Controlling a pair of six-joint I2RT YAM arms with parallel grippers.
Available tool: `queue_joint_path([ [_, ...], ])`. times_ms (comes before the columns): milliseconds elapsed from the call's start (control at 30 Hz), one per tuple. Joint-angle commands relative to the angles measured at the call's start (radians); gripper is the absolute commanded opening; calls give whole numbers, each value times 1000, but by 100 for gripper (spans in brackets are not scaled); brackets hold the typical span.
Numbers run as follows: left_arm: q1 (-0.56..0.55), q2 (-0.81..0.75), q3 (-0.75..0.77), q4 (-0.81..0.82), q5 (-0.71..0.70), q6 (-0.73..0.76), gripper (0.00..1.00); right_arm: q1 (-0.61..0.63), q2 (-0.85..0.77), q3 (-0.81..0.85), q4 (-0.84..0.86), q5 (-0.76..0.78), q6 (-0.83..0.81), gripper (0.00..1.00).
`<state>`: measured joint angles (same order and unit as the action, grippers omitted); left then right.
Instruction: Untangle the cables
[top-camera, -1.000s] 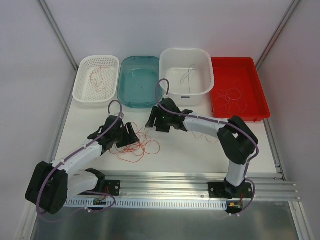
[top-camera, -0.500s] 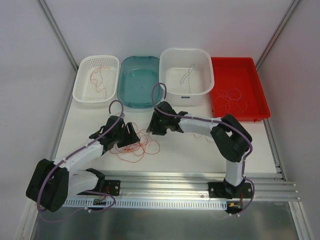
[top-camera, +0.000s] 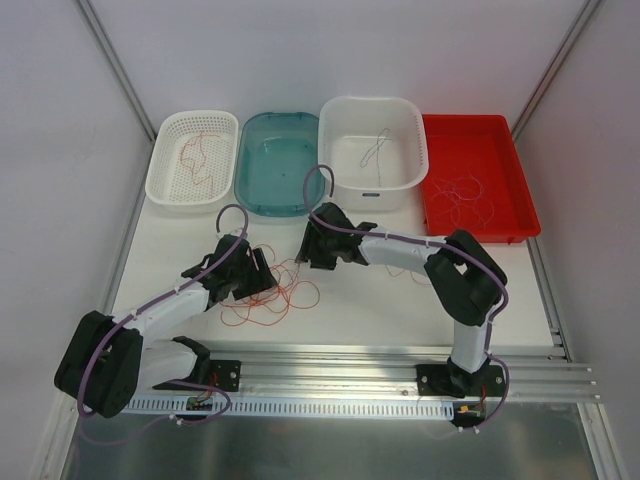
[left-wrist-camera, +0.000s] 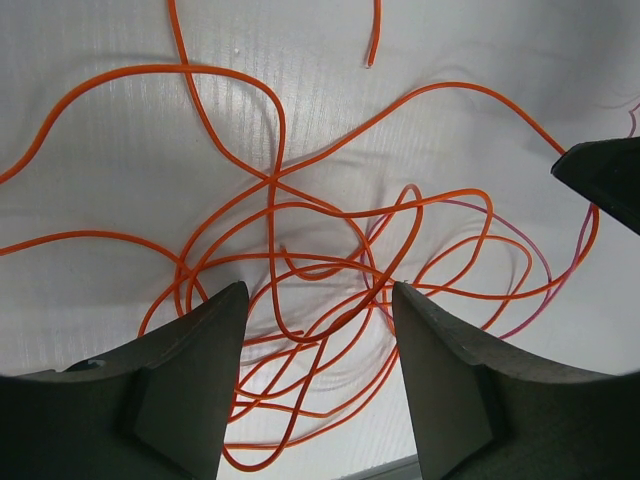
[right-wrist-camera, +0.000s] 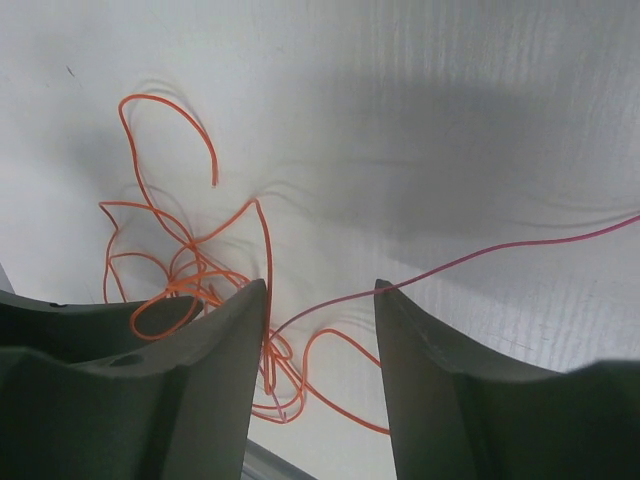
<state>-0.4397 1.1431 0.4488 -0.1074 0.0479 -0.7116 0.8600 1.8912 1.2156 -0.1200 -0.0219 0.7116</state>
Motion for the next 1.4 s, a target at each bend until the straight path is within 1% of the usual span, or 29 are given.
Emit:
queue_joint_path([
  [0, -8, -8, -16, 18, -10, -15, 60, -6, -69, 13, -3, 54, -4, 51],
  [67, -8, -16, -19, 18, -10, -15, 60, -9, -73, 12, -4, 65, 2, 52],
  [267, -8, -17, -28, 20, -5, -20, 60, -27, -84, -1, 8, 80, 26, 61],
  [333, -8, -14, -28, 20, 0, -20, 60, -29, -81, 1, 11, 79, 31, 61],
  [567, -8, -9, -22, 25, -3, -23, 60, -22, -26, 15, 22, 31, 51, 59],
  [600, -8, -9, -22, 25, -2, -23, 60, -16, -15, 19, 22, -4, 49, 59],
  [767, -8, -5, -22, 28, -8, -31, 60, -3, 3, 36, 22, -23, 45, 53],
  [933, -8, 3, -22, 31, -8, -32, 60, 2, 14, 44, 29, -41, 46, 52],
  [967, -8, 3, -22, 31, -8, -31, 60, 4, 13, 44, 31, -41, 45, 51],
  [1000, -8, 6, -22, 31, -10, -32, 60, 4, 11, 41, 34, -41, 43, 45],
  [1067, -8, 7, -24, 31, -10, -34, 60, 4, 3, 41, 31, -41, 40, 35],
  [1100, -8, 10, -24, 31, -13, -35, 60, 2, -3, 38, 29, -36, 37, 24],
  [1167, -8, 14, -27, 28, -19, -37, 60, 2, -30, 35, 16, -29, 22, 13],
  [1200, -8, 17, -28, 31, -22, -40, 60, 2, -41, 35, 10, -24, 16, 5],
  [1233, -8, 20, -32, 31, -23, -45, 60, 4, -55, 36, -3, -21, -3, 2],
  [1267, -8, 23, -33, 29, -29, -48, 60, 2, -70, 35, -9, -19, -17, 1],
  [1367, -8, 40, -41, 31, -37, -61, 60, 1, -139, 33, -36, -21, -67, 1],
])
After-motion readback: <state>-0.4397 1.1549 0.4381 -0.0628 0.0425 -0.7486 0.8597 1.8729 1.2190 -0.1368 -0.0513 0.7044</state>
